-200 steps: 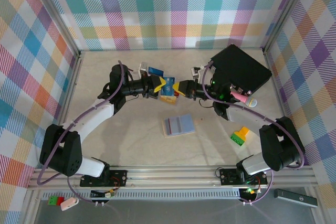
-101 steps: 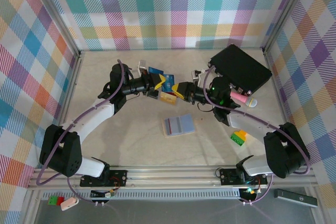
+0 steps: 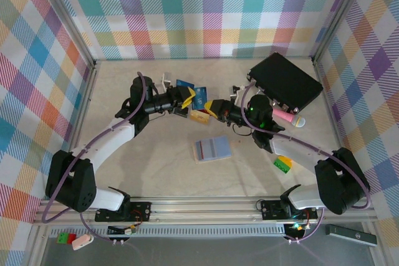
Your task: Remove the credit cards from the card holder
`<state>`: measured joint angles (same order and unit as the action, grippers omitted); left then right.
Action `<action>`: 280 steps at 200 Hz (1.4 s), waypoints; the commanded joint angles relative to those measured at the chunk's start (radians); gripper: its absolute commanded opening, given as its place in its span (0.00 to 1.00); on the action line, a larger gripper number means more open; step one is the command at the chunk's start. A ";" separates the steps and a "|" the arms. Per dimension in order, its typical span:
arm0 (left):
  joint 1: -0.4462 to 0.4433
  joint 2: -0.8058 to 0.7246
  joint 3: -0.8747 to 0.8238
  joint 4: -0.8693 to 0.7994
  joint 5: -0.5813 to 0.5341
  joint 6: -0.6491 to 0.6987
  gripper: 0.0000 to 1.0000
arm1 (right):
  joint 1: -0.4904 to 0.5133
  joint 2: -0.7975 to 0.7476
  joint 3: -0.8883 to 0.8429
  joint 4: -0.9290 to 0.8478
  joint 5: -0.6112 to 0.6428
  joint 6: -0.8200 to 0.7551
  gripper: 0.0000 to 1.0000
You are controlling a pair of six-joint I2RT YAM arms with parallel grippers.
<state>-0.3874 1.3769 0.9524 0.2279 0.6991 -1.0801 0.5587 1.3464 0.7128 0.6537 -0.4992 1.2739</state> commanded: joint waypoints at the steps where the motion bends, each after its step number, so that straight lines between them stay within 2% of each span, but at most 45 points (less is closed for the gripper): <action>1: 0.026 -0.051 0.024 -0.240 -0.059 0.099 0.41 | 0.003 -0.033 0.058 -0.212 0.046 -0.168 0.00; 34: 0.104 -0.061 0.044 -0.538 -0.124 0.207 0.62 | 0.003 -0.020 0.197 -0.624 0.097 -0.482 0.00; 49: 0.145 -0.065 0.024 -0.595 -0.130 0.227 0.69 | 0.003 0.020 0.274 -0.759 0.128 -0.618 0.00; 79: 0.212 -0.084 -0.012 -0.675 -0.158 0.302 0.93 | 0.004 0.122 0.426 -0.928 0.189 -0.857 0.00; 96: 0.229 -0.097 -0.014 -0.732 -0.193 0.354 1.00 | 0.004 0.198 0.528 -0.994 0.209 -0.980 0.00; 134: 0.238 -0.100 0.002 -0.823 -0.235 0.413 1.00 | 0.006 0.360 0.741 -1.069 0.247 -1.193 0.00; 214: 0.240 -0.062 0.035 -0.868 -0.248 0.421 1.00 | 0.006 0.675 1.142 -1.142 0.253 -1.549 0.00; 280: 0.240 -0.041 0.037 -0.879 -0.253 0.403 1.00 | 0.006 0.818 1.284 -1.128 0.243 -1.725 0.00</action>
<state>-0.1604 1.3182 0.9680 -0.6209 0.4503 -0.6792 0.5591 2.1330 1.9362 -0.4660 -0.2432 -0.3374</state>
